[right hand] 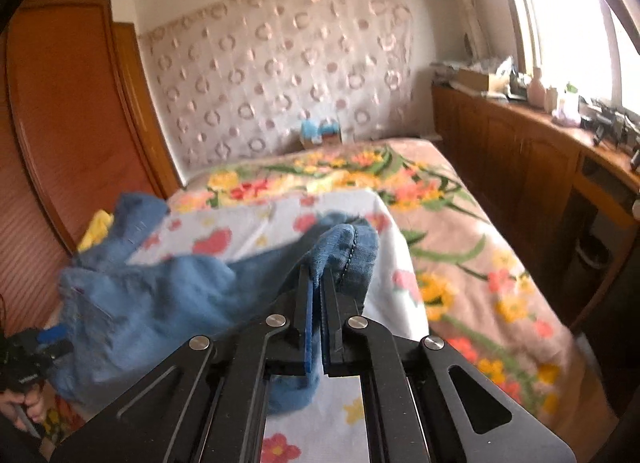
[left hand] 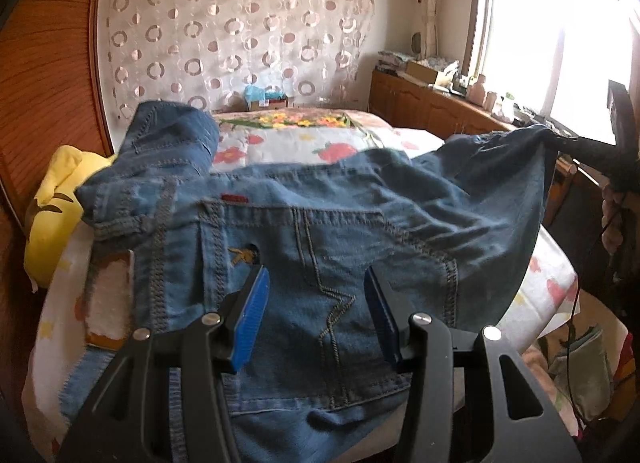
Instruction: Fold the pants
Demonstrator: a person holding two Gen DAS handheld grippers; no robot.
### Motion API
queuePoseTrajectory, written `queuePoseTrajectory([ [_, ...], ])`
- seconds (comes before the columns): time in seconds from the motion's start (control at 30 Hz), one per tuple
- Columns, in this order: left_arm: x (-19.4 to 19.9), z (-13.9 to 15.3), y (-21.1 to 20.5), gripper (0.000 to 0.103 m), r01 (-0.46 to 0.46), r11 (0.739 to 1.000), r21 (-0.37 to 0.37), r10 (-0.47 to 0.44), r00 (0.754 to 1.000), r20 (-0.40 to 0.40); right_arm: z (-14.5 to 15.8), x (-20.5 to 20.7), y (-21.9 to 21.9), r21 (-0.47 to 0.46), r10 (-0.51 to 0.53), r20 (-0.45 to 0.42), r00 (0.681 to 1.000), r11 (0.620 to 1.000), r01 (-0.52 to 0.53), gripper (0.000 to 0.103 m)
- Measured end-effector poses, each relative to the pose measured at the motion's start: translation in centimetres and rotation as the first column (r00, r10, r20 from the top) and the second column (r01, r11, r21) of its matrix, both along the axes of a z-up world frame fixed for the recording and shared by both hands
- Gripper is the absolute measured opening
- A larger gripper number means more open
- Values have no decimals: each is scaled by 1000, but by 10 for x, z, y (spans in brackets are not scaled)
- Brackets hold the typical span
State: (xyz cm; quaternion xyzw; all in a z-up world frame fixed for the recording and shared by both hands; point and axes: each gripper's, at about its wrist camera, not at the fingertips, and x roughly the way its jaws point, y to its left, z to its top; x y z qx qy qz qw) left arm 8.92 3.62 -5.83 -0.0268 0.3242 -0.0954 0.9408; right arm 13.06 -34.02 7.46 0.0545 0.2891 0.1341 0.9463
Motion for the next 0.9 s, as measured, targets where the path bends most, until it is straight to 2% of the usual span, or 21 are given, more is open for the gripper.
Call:
queuePoseTrajectory([
  [0.2,-8,18,18,49,-25,1000,-15,26,999,35,12,2,29,-37,74,5,997,997,-73,0],
  [0.4,-19,26,31,49,-58,998,-6,58,997,53,34,-7,85,-31,206,50,977,978,-204,0],
  [0.57,-29,30,49,49,-94,995,-17,95,993,63,59,-20,151,-79,347,101,932,937,-340,0],
  [0.77,-35,31,66,49,-113,993,-22,114,991,64,77,-36,222,-88,499,106,860,866,-491,0],
  [0.83,-37,30,70,49,-120,992,-26,121,991,61,76,-39,240,-81,531,78,844,847,-525,0],
  [0.87,-37,29,71,49,-121,992,-28,122,991,60,73,-38,245,-82,537,61,841,843,-532,5],
  [0.9,-37,28,72,49,-121,992,-31,122,991,59,71,-39,249,-94,532,53,845,845,-526,20],
])
